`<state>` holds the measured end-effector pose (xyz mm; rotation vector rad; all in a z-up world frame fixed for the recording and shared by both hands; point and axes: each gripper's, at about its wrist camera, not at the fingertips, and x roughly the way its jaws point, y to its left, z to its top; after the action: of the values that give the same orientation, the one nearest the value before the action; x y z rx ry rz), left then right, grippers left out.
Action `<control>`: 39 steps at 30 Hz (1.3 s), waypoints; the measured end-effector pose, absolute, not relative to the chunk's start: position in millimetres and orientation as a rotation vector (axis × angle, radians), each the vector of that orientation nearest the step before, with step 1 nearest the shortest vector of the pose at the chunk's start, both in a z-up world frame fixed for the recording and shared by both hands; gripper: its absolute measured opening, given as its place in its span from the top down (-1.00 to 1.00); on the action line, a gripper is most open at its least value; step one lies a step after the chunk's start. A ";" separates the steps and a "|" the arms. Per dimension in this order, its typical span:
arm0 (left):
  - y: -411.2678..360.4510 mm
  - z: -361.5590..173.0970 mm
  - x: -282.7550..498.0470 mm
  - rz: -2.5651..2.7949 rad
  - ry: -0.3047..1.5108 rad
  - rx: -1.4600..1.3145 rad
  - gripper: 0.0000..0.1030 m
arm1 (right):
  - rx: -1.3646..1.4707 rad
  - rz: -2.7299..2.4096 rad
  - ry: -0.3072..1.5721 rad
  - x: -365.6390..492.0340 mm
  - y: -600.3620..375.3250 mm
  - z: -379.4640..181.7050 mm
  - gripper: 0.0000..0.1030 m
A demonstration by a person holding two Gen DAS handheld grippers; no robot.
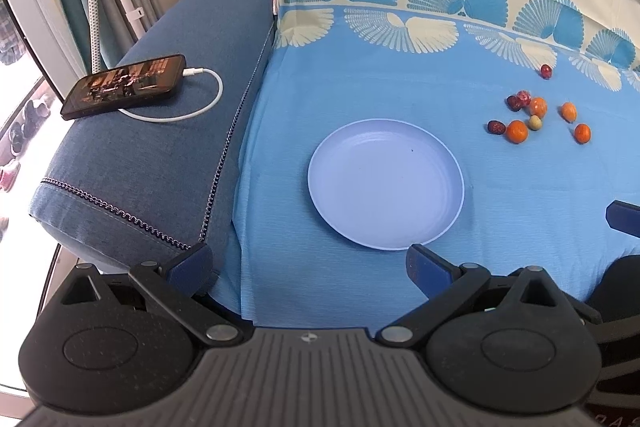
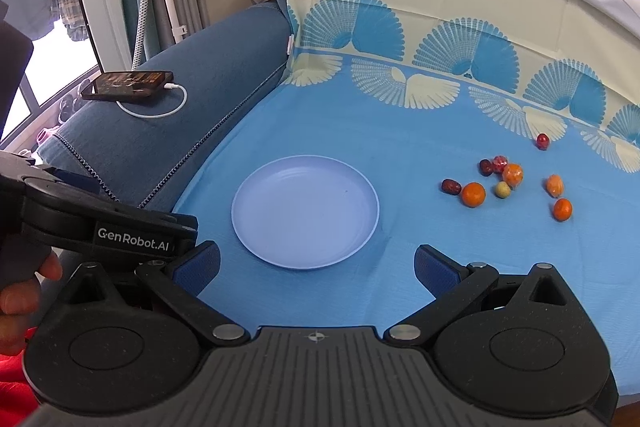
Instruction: Organize fruits
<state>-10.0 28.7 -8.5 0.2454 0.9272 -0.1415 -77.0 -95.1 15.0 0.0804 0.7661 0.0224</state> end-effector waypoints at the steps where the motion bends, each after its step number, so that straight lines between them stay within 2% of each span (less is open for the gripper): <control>1: 28.9 -7.9 -10.7 -0.141 0.925 0.244 -0.99 | 0.078 0.022 0.764 -77.8 -94.7 15.3 -0.99; 12: 29.0 -1.3 -19.1 -0.141 0.908 0.242 -0.99 | 0.056 0.017 0.724 -85.4 -91.8 24.5 -0.99; 23: 6.5 -9.6 2.5 -0.207 0.992 0.247 -0.99 | 0.133 0.020 0.816 -77.6 -116.2 15.1 -0.99; 29: -40.6 -19.3 28.8 -0.248 1.021 0.299 -0.99 | 0.307 -0.127 0.849 -73.9 -181.1 -3.5 -0.99; 39: -171.4 -44.3 81.6 -0.443 0.998 0.357 -0.99 | 0.446 -0.651 0.603 -90.3 -349.8 -37.9 -0.99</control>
<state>81.6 -171.4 -44.3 0.3572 0.9984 -0.4433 -90.3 -349.8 -37.9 0.4455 0.6032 -0.6507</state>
